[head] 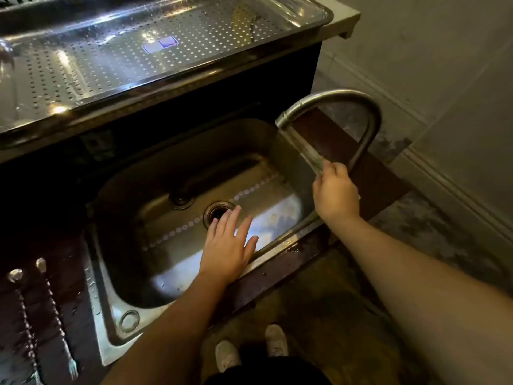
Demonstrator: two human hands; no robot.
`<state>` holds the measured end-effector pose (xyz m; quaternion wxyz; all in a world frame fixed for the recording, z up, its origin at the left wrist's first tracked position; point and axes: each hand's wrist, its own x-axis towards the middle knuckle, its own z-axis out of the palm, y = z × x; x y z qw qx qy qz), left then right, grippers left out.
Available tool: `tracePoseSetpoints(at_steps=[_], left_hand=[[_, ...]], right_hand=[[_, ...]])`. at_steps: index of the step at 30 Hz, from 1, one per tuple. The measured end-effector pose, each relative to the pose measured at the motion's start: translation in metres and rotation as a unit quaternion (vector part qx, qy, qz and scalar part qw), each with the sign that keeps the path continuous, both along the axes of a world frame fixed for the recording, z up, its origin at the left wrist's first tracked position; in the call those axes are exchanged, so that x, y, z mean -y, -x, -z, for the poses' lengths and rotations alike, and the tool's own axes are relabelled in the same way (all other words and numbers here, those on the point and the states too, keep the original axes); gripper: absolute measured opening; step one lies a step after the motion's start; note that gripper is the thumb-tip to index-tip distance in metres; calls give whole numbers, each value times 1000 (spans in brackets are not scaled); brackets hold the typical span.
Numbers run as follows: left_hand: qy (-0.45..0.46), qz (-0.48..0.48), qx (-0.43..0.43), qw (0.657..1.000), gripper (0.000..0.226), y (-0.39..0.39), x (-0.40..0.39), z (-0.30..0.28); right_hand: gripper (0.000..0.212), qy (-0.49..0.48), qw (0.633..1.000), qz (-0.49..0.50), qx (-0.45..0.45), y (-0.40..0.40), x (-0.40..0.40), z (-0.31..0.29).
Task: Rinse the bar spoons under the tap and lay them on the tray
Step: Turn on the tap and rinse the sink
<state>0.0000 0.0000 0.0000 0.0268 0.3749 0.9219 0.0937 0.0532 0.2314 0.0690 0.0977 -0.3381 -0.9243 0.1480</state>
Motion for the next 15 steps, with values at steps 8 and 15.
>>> tracePoseSetpoints(at_steps=[8, 15], left_hand=[[-12, -16, 29, 999, 48, -2, 2, 15], [-24, -24, 6, 999, 45, -5, 2, 15]], right_hand=[[34, -11, 1000, 23, 17, 5, -6, 6], [26, -25, 998, 53, 2, 10, -4, 9]])
